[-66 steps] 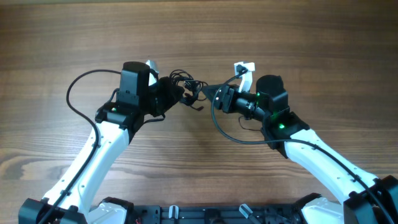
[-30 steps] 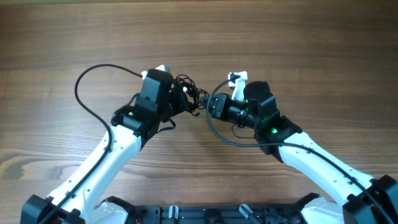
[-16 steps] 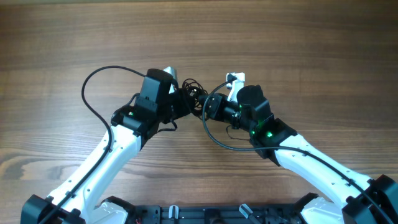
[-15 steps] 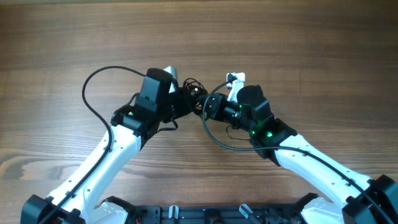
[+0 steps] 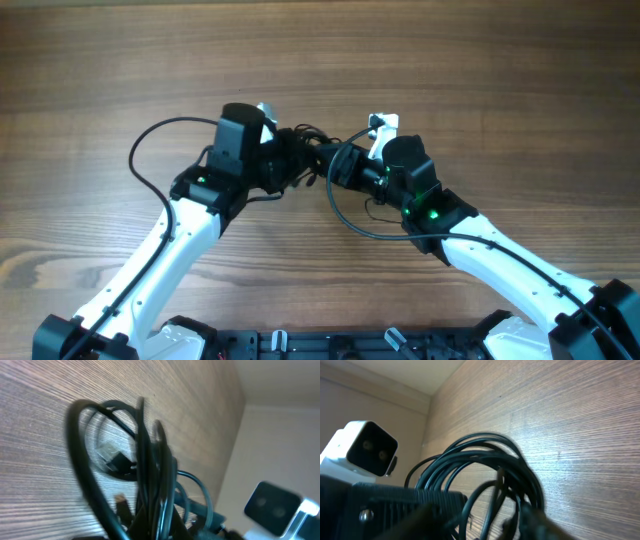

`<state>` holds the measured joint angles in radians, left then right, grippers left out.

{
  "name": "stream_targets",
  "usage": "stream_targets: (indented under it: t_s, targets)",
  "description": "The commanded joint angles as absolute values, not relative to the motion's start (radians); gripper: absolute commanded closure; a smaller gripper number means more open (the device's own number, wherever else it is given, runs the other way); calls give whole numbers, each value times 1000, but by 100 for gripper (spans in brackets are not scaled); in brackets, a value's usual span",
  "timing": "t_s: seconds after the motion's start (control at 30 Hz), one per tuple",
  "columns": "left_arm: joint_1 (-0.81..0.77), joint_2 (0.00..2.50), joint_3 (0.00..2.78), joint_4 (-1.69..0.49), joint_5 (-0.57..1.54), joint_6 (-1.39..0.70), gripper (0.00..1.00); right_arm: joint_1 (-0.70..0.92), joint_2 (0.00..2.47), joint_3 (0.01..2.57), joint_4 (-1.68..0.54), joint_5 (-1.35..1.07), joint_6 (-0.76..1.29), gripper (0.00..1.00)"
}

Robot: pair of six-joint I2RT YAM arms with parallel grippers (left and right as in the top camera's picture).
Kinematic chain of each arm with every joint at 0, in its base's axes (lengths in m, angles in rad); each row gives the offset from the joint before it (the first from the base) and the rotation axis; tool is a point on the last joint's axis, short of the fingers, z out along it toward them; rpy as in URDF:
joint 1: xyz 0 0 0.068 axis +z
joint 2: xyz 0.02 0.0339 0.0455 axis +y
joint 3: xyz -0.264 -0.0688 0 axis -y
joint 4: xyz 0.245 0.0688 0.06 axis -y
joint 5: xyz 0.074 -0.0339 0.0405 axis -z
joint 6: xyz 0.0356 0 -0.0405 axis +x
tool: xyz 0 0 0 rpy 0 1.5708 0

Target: Untangle cables

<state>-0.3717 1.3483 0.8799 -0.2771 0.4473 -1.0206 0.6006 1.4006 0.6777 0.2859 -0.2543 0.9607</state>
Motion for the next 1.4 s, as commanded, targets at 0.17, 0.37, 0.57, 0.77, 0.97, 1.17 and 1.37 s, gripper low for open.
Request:
stream_targets:
  t_s: [0.17, 0.37, 0.57, 0.77, 0.97, 1.17, 1.37]
  targets:
    - [-245, 1330, 904, -276, 432, -1380, 96, 565, 1303, 675, 274, -272, 749, 0]
    - [-204, 1330, 904, -286, 403, -1680, 96, 594, 1275, 674, 257, -450, 618, 0]
    - [-205, 1330, 904, -327, 414, -1894, 96, 784, 1339, 672, 188, -117, 445, 0]
    - [-204, 1330, 904, -334, 486, -1979, 96, 837, 1496, 672, 315, -1, 353, 0]
    - [-205, 1329, 904, -373, 487, -1974, 96, 836, 1557, 672, 469, 144, 286, 0]
    - [-205, 1329, 904, -410, 503, -1959, 96, 830, 1557, 672, 512, 136, 235, 16]
    - [-205, 1329, 904, -408, 557, -1949, 96, 823, 1566, 672, 510, 44, 235, 38]
